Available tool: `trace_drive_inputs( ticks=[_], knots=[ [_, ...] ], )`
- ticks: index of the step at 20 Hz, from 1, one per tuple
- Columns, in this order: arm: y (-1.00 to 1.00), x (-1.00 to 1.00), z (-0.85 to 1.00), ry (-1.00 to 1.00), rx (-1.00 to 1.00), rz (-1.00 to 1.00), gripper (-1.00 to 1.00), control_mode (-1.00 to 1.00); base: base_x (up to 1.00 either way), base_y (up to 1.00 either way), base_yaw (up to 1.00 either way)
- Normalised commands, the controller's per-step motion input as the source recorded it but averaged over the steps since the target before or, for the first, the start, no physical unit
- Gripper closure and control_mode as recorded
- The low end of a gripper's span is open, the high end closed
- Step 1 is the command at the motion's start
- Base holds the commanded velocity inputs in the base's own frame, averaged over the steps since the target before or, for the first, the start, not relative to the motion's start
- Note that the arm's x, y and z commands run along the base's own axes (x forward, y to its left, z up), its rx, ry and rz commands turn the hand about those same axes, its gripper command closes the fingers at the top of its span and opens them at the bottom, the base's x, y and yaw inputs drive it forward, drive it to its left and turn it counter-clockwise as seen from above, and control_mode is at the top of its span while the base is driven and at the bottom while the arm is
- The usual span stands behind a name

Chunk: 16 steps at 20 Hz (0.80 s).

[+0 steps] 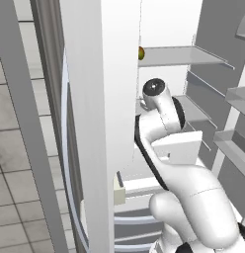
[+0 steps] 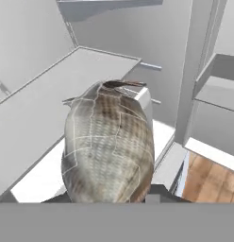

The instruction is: Take the fish out of the fridge, briefly rinse it in the sink, and place it on the tray next to the sink.

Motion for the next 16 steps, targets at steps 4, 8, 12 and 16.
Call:
trace_drive_inputs(
  ticks=[4,8,12,16],
  knots=[
    [0.0,-1.0,0.21,0.27,0.33,-0.1,1.0,-1.0,0.0,0.0,0.0],
    [0.0,-1.0,0.0,0.09,0.23,0.04,1.0,-1.0,0.0,0.0,0.0],
    [0.0,-1.0,0.02,-0.4,0.0,0.05,1.0,-1.0,0.0,0.0,0.0],
    [-0.02,-0.96,0.29,-0.55,0.0,0.0,1.0,-1.0,0.0,0.0,0.0]
  ],
)
